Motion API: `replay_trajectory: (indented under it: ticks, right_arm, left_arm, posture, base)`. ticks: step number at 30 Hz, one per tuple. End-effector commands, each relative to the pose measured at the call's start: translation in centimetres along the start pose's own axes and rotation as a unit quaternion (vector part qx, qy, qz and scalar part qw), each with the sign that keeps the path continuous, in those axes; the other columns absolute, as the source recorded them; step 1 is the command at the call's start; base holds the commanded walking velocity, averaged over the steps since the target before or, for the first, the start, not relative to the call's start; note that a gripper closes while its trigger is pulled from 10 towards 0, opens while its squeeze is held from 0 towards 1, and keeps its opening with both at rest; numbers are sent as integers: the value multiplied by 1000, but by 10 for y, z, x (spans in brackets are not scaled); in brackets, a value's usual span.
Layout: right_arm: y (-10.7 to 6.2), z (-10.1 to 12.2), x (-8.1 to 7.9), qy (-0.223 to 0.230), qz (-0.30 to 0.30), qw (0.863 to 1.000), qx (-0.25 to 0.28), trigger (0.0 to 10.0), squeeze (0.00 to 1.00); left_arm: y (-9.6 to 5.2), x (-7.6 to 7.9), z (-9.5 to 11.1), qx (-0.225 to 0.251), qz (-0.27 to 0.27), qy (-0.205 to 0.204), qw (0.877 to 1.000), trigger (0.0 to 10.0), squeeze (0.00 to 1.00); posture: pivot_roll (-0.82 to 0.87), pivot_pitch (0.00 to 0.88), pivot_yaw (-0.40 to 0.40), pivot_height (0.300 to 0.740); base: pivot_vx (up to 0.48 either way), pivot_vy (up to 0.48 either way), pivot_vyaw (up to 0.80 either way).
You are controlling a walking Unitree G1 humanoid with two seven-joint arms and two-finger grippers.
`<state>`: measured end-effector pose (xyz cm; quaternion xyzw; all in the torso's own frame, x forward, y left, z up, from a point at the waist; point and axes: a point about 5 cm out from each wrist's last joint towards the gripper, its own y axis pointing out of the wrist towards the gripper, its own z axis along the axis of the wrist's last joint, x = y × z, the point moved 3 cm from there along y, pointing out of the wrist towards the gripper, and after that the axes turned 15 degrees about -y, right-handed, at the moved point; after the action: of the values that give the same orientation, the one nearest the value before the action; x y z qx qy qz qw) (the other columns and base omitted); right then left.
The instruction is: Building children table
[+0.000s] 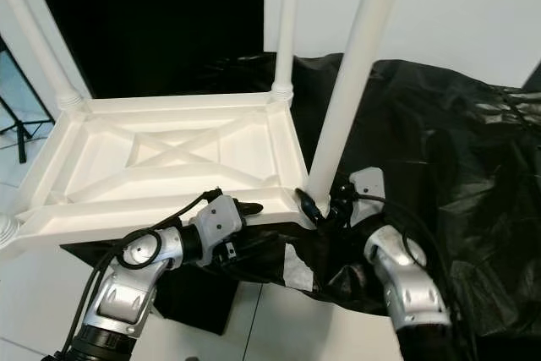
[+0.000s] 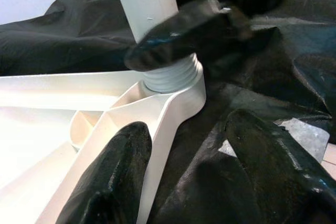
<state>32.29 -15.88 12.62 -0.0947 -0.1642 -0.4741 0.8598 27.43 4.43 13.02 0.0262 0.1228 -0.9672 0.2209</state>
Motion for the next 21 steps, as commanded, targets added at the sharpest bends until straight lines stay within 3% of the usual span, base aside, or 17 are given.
replay_trajectory:
  ticks: [1,10,11,12,13,14,21]
  right_arm:
    - [2,-3,-3,-4,28,1000,1,10000,0]
    - [18,-3,-1,-49,114,992,3,10000,0]
    - [20,-4,0,-52,122,991,3,3294,0]
    - [22,-4,1,-58,126,990,2,1255,0]
    - [22,-4,1,-58,126,990,2,1255,0]
    - [23,-4,2,-62,130,990,2,0,0]
    - [22,-9,5,-58,126,990,-4,0,0]
  left_arm:
    - [1,-12,4,21,71,2,997,10000,0]
    - [-2,-17,6,26,81,-2,996,10000,0]
    - [-2,-16,6,28,79,-1,996,10000,0]
    - [-1,-15,7,29,77,0,997,10000,0]
    - [-1,-15,7,29,77,0,997,10000,0]
    - [-1,-15,8,30,75,0,997,10000,0]
    - [-4,-18,7,26,84,2,996,10000,0]
  posture:
    - [-2,0,-58,740]
    - [13,0,-69,740]
    - [20,0,-74,740]
    - [25,0,-77,740]
    - [25,0,-77,740]
    - [28,0,-80,740]
    - [36,0,-84,740]
  base:
    - [0,0,0]
    - [0,0,0]
    - [0,0,0]
    - [0,0,0]
    - [0,0,0]
    - [0,0,0]
    - [0,0,0]
